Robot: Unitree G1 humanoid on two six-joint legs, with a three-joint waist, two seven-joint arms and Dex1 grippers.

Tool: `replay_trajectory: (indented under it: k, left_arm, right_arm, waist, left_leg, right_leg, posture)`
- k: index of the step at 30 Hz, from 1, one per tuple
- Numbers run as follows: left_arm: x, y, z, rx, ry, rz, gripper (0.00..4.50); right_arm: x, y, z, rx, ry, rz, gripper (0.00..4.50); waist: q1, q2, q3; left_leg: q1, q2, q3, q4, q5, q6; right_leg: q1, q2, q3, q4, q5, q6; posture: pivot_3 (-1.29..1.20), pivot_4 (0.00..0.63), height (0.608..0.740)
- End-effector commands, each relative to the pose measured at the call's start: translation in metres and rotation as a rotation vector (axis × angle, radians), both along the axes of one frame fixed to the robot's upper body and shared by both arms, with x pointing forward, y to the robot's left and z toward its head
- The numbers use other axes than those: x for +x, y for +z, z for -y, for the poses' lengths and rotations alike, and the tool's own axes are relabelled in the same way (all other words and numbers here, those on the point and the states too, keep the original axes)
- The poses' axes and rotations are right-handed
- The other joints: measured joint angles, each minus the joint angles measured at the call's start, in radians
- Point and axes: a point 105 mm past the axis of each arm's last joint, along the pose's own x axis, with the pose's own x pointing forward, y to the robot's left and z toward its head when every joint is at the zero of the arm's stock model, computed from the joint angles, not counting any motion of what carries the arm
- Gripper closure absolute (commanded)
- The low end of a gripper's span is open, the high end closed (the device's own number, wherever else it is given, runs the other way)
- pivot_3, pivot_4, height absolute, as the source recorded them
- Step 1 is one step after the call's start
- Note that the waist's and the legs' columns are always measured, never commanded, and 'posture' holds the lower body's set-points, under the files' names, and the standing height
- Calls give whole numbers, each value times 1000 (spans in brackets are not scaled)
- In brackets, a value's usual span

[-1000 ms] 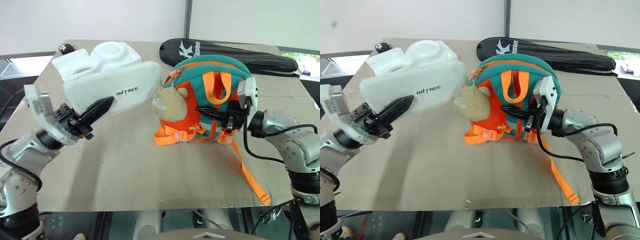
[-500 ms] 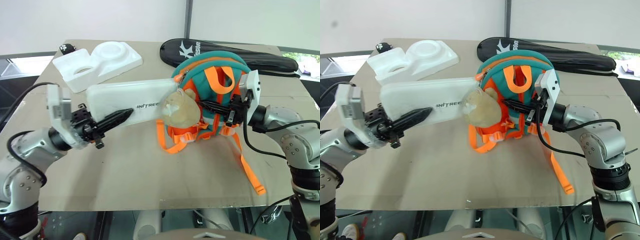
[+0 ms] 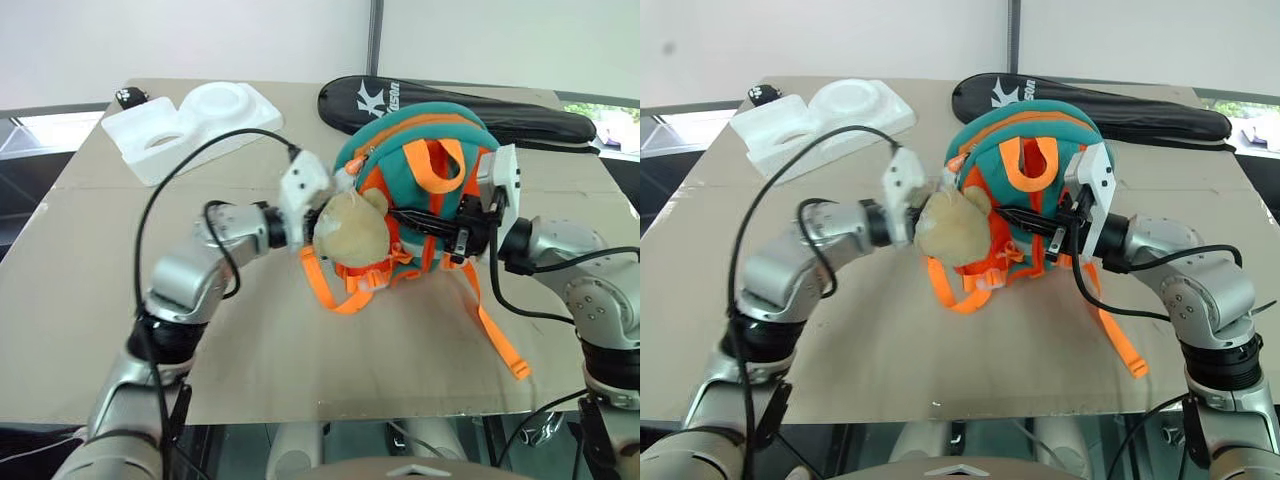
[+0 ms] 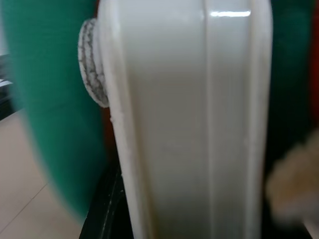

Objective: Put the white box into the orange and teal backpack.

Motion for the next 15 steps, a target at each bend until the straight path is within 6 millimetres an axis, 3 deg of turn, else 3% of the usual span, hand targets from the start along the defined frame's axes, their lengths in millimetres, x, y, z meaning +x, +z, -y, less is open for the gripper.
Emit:
replay_trajectory:
  k: [1,5,10,15]
  left_arm:
    - [2,13,-13,-60,35,33,1733]
    - [-16,28,-59,-269,52,-138,40]
    - [-47,33,-103,-437,19,-398,40]
    - [-63,31,-87,-492,-75,-566,40]
  right_arm:
    - [-3,8,6,22,-27,55,4500]
    - [4,-1,13,1,-88,48,4500]
    - [8,-7,15,-20,-106,55,4500]
    - [9,-5,12,-14,-97,75,4500]
  waist:
    - [-2,0,0]
    - [-13,0,0]
    - [-17,0,0]
    - [4,0,0]
  left_leg:
    - [0,0,0,0,0,0]
    - [1,1,0,0,0,0]
    - [2,1,-1,1,0,0]
    - [1,0,-2,5,0,0]
  right_leg:
    - [0,0,0,0,0,0]
    - [0,0,1,1,0,0]
    - [0,0,-1,2,0,0]
    - [3,-2,-2,2,0,0]
  posture:
    - [0,150,740]
    - [0,150,740]
    - [0,150,740]
    - [0,150,740]
